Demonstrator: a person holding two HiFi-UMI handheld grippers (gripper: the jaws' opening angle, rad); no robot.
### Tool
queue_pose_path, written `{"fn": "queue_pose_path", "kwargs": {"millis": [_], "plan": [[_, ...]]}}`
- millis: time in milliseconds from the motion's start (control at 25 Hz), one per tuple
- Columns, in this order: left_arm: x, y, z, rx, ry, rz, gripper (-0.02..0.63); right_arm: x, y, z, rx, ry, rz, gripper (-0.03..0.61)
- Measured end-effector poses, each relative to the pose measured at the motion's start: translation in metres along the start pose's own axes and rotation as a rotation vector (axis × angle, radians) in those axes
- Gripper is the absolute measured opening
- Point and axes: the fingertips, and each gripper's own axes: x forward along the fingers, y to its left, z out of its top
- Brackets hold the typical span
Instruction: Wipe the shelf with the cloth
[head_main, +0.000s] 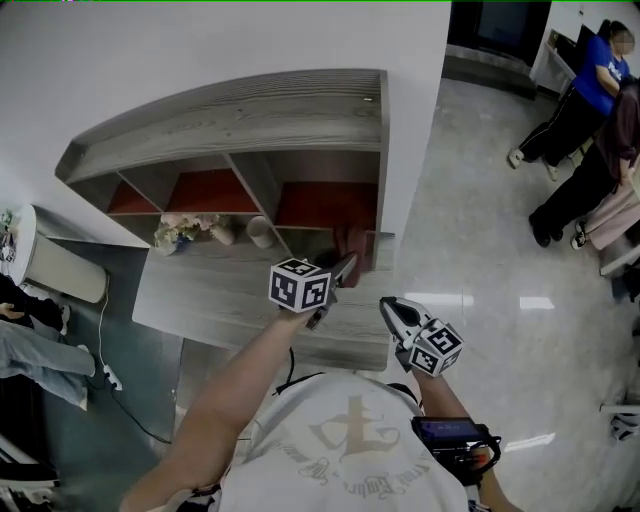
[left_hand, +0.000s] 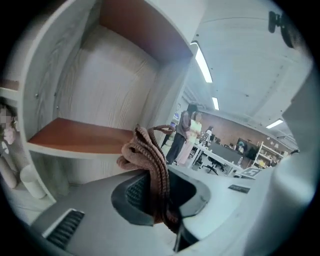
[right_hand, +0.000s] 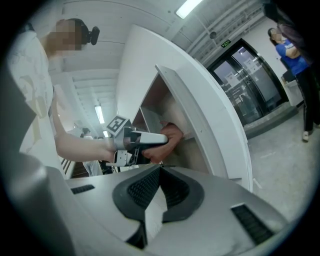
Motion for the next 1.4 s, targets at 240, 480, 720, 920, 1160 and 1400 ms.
{"fn": "queue_pose_path", "kwargs": {"millis": [240,480,720,920,1160,1400], "plan": [[-0.056,0.012,-0.028,0.008,-0.103,0.067,0.063,0.012,0.018,0.001,-0.012,0.003,0.010,0.005],[-0.107,0.020,-0.066,0.004,-0.174,0.146,0.063,0.031,0.036,0.000,-0.034,0.014,0.051,0.005],[-0.151,0.032,-0.106,-0.016,-0.192,0.235,0.063,0.047,0.052,0.002,-0.046,0.025,0.098,0.003],[-0.184,0.049,-0.119,-0.039,-0.221,0.314,0.063,0.054,0.060,0.003,-0.052,0.036,0.125,0.003],[-0.193,0.057,-0.126,-0.076,-0.248,0.382,0.063,0.060,0.062,-0.006,-0.043,0.074,0.155,0.003],[-0.182,0.053,-0.123,-0.069,-0.260,0.385,0.063,0.061,0.053,-0.008,-0.051,0.085,0.174,0.004]]}}
